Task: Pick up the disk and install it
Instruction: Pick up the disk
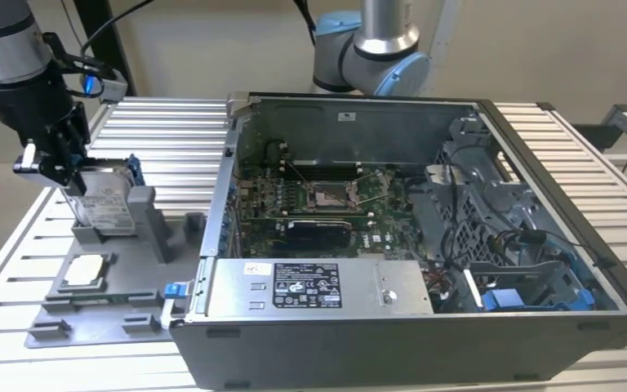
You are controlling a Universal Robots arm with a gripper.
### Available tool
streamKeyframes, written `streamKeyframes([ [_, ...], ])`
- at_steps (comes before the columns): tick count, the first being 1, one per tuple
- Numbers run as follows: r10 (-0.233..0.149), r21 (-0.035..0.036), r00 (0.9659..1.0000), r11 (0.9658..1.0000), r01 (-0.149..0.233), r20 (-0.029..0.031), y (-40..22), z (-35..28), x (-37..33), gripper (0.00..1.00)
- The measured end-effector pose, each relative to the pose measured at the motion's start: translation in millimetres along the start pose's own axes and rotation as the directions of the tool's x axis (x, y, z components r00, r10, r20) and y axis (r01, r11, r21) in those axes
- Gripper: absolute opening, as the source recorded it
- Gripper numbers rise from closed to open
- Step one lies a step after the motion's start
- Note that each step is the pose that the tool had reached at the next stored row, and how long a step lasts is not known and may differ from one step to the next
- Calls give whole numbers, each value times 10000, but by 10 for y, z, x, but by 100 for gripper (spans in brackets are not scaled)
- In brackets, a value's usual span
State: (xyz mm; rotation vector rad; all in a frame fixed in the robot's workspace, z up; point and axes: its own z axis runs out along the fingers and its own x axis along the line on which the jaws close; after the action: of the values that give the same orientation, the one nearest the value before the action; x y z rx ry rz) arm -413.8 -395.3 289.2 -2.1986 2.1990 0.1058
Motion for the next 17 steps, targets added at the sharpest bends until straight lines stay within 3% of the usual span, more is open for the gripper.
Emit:
streamKeyframes([
  [1, 1, 1, 10000, 10000, -1, -3, 0, 2, 2, 0],
  [3, 6, -3, 9999, 10000, -6, -145, 0, 1, 3, 0],
  [4, 6, -1, 9999, 10000, -6, -173, 0, 4, 3, 0],
  [17, 5, 0, 9999, 10000, -5, -165, 0, 21, 4, 0],
])
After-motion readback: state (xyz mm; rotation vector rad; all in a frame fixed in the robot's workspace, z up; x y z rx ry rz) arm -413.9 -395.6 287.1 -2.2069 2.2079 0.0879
